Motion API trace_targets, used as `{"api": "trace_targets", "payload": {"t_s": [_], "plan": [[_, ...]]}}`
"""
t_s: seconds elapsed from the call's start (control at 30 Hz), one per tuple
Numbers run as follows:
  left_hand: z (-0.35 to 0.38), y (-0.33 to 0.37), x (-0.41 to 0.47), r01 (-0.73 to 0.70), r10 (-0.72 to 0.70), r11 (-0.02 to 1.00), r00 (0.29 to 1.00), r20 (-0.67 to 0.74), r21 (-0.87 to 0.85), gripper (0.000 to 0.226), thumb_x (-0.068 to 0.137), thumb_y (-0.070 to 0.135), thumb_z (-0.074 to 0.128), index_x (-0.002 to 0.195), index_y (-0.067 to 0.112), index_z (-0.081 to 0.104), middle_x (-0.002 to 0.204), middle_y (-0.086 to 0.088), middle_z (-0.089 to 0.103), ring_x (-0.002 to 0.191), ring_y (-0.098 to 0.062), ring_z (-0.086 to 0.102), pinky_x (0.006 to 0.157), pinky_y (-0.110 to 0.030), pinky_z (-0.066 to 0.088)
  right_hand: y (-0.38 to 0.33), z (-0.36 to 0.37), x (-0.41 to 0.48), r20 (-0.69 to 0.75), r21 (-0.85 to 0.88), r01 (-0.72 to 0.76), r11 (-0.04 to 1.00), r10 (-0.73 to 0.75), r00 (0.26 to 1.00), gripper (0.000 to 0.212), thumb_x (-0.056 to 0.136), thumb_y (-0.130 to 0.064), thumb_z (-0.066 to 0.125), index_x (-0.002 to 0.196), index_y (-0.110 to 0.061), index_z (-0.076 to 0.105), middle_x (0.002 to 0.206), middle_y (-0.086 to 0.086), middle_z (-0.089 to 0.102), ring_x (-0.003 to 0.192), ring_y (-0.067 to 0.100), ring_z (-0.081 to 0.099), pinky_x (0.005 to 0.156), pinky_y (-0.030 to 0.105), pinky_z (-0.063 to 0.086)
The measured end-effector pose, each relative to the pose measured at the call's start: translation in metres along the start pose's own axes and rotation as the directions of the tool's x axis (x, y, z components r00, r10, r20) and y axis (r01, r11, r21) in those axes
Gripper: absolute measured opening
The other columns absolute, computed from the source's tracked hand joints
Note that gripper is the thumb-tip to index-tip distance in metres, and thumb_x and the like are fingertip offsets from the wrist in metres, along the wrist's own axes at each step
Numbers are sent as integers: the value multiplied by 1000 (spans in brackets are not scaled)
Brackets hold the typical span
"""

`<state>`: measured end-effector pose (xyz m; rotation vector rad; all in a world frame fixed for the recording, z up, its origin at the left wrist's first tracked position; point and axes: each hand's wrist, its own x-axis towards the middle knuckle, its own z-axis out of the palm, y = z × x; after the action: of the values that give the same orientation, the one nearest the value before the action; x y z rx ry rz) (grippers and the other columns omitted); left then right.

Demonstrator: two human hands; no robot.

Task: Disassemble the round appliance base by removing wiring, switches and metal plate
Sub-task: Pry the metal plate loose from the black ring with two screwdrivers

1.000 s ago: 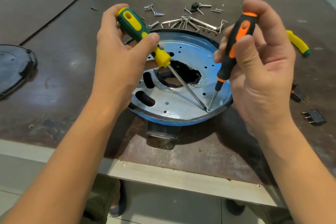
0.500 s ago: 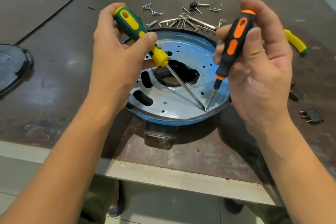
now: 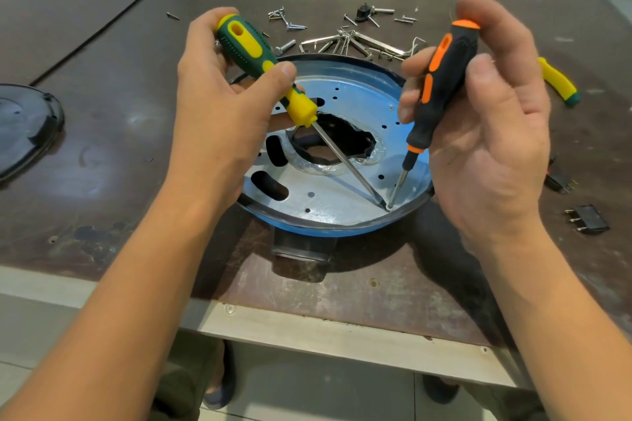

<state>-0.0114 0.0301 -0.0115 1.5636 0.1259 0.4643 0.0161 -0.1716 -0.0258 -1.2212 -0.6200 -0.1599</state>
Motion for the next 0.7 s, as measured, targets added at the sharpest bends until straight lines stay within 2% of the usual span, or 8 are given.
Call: {"api": "trace_targets", "payload": {"t_s": [0.07,0.13,0.2,0.33,0.43,0.53,0.6,0.7], "plan": [[0,0,0,1,-1,1000,1000,-3,1,55,92,6,68,139,11,41,130,-25,48,91,-22,73,70,-38,64,-3,5,1,-26,3,13,1000,-12,1000,26,105,-24,51,128,-12,50,97,11,56,82,24,54,71,38,47],[-1,0,0,1,-1,1000,1000,-6,-4,55,92,7,68,139,12,41,130,-25,49,93,-24,72,70,-39,64,-4,7,2,-41,-29,14,999,-16,999,32,97,-25,61,126,-14,50,95,7,48,80,25,46,69,37,47],[-1,0,0,0,0,1000,1000,-6,3,55,91,8,69,139,12,41,130,-25,49,95,-30,72,72,-40,63,-3,4,2,-44,-26,-12,1000,11,999,27,103,-11,52,130,-8,48,97,9,47,86,27,44,75,37,48],[1,0,0,-5,5,1000,1000,-3,-8,55,92,4,67,139,10,40,129,-25,49,86,-17,73,70,-37,64,-2,2,1,-36,-28,-18,999,17,999,33,108,-2,31,140,1,38,106,16,57,95,27,57,87,36,49],[1,0,0,-1,1,1000,1000,-2,-16,55,93,3,66,140,9,39,128,-25,49,84,-14,73,70,-37,64,-4,6,0,-45,-16,-11,1000,11,999,27,107,-13,41,133,-6,43,103,15,58,92,25,57,86,38,49],[1,1,0,0,0,1000,1000,-2,-16,54,93,3,66,140,9,39,128,-24,50,85,-15,74,70,-37,63,-4,8,1,-65,-47,4,999,-7,998,34,95,-21,60,125,-12,47,98,10,48,89,29,43,83,46,40],[1,1,-1,-2,2,1000,1000,4,-17,54,94,4,66,140,9,38,128,-25,49,88,-22,75,71,-37,63,-2,4,1,-69,-57,-10,998,6,998,31,99,-8,57,128,-9,47,97,9,49,90,31,42,86,46,39],[0,1,0,-4,5,1000,1000,6,-20,54,93,4,66,140,9,38,128,-25,50,88,-24,75,70,-37,63,-1,0,0,-45,-54,-18,998,16,999,33,106,0,39,138,-3,40,111,18,57,90,29,56,89,39,48]]}}
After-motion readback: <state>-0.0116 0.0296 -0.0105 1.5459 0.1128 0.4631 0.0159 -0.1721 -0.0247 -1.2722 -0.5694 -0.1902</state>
